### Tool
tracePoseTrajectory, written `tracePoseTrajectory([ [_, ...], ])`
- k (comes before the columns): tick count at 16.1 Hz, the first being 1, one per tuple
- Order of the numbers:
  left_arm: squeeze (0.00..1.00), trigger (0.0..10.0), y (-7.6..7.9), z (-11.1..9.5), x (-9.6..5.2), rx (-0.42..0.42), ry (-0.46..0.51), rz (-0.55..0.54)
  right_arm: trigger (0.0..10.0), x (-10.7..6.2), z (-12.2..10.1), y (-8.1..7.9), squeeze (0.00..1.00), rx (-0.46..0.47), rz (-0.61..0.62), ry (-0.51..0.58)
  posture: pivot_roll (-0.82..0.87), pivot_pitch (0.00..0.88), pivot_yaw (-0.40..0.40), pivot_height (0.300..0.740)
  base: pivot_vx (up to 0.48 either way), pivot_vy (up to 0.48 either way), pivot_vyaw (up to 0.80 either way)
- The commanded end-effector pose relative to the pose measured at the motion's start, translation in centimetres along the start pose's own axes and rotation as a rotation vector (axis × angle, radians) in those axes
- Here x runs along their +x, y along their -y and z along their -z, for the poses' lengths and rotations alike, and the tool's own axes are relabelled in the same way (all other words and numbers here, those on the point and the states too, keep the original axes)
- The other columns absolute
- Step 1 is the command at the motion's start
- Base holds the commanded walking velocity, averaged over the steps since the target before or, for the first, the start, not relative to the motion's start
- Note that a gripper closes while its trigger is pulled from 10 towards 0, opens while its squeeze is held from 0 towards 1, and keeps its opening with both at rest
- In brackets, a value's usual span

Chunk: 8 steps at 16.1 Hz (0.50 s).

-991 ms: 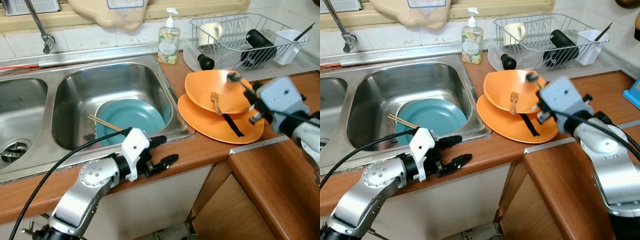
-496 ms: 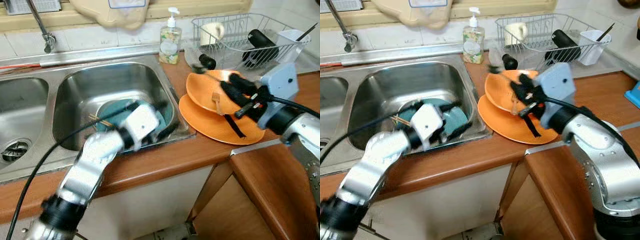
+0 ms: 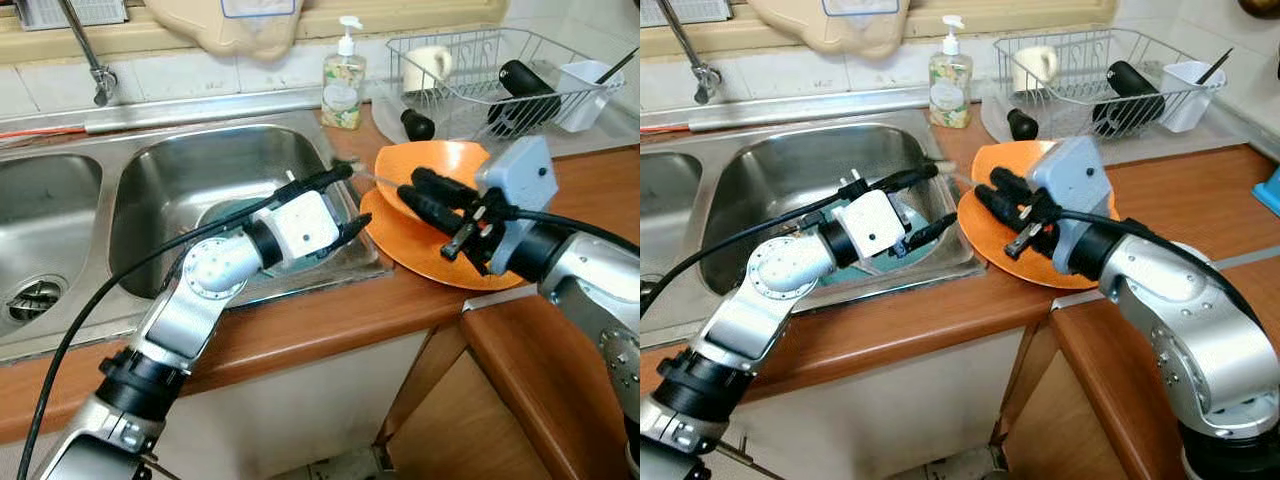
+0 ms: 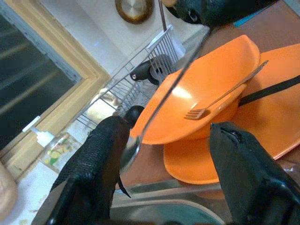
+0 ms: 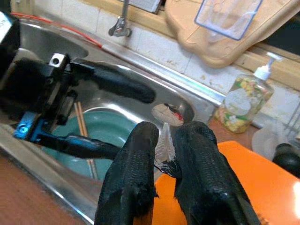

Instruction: Kitchen organization

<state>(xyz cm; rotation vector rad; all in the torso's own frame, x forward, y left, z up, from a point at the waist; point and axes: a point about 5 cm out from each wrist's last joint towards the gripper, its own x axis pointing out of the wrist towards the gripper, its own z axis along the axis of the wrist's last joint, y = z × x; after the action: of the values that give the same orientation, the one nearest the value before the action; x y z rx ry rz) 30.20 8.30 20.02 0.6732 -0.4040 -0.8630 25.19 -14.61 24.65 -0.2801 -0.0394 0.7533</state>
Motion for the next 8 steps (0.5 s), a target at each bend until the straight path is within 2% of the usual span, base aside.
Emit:
tracePoseTrajectory([
  [1,0.0,10.0,-0.1,0.1,0.3,0.038,-0.004,0.016,0.0,0.1,-0.9,-0.5,0.0,-0.027,-0.046,0.017,-0.18,0.0,0.019,0.74,0.0,0.0,0.0],
  [2,0.0,10.0,-0.1,0.3,0.3,0.049,-0.008,0.026,0.0,0.1,-0.9,-0.7,0.0,-0.029,-0.059,0.013,-0.19,0.0,0.024,0.74,0.0,0.0,0.0],
  [3,0.0,1.5,-0.4,0.6,0.5,0.083,-0.017,0.02,0.0,0.2,-1.0,-1.3,0.0,-0.032,-0.087,0.006,-0.19,0.0,0.034,0.74,0.0,0.0,0.0],
  [4,0.0,1.5,-0.5,0.7,0.6,0.09,-0.016,0.016,0.0,0.2,-1.0,-1.4,0.0,-0.032,-0.091,0.005,-0.19,0.0,0.035,0.74,0.0,0.0,0.0],
  [5,0.0,0.0,-0.6,0.7,0.8,0.104,-0.016,0.022,0.0,0.3,-1.0,-1.6,0.0,-0.029,-0.095,0.008,-0.19,0.0,0.037,0.74,0.0,0.0,0.0],
  [8,0.0,0.0,-0.7,1.0,1.0,0.14,-0.022,0.034,0.0,0.3,-1.1,-1.8,0.0,-0.025,-0.099,0.009,-0.19,0.0,0.042,0.74,0.0,0.0,0.0],
])
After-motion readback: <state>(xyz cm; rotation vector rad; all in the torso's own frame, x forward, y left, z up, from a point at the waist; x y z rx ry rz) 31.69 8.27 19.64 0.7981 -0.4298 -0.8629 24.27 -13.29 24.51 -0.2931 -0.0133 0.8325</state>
